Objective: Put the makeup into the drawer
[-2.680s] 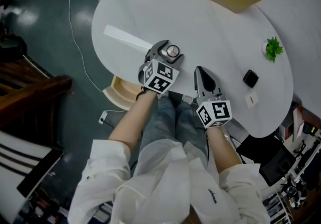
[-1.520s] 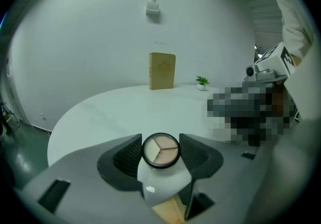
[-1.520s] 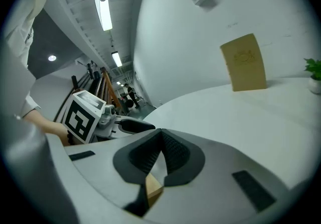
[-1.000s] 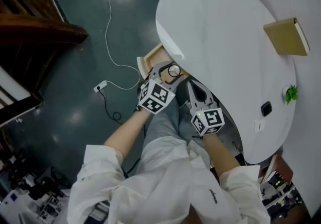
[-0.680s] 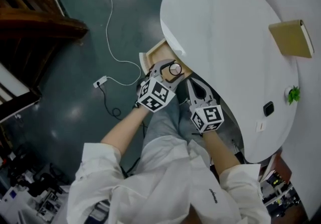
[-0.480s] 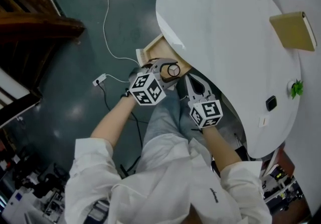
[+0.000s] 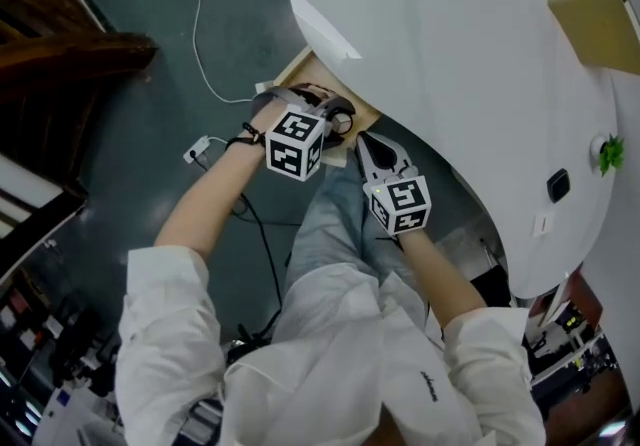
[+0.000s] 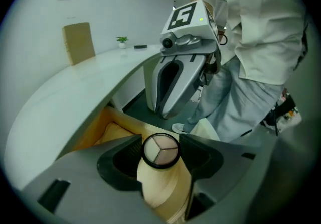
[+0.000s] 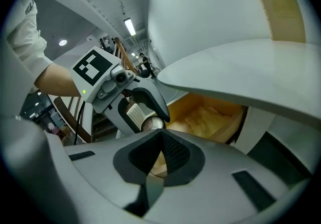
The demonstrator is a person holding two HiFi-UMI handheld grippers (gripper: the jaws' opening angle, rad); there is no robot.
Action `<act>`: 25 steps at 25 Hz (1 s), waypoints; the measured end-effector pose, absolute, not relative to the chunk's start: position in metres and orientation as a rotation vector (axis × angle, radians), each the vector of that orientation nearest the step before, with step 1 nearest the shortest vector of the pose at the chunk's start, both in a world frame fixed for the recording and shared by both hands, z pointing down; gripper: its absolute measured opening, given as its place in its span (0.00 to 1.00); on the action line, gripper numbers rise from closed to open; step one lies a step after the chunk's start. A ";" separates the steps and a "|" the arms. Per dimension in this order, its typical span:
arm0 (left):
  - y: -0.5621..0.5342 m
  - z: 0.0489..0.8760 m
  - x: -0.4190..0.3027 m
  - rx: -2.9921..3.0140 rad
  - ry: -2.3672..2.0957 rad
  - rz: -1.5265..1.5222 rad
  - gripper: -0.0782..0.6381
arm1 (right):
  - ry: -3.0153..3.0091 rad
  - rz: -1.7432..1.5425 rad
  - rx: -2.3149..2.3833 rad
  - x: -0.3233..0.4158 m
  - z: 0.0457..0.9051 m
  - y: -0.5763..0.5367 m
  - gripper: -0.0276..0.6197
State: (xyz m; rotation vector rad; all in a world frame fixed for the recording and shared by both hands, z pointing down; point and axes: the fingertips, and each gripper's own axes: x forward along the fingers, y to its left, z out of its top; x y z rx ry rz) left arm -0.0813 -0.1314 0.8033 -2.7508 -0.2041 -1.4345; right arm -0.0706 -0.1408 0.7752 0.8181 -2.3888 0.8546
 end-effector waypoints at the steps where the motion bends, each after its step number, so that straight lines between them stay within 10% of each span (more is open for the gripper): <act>1: -0.129 0.811 -0.081 -2.716 -0.259 -1.451 0.45 | -2.379 0.858 0.822 -0.071 0.781 -0.141 0.07; 25: -0.123 0.916 -0.065 -2.525 -0.578 -1.518 0.45 | -2.280 0.920 0.945 -0.071 0.837 -0.147 0.07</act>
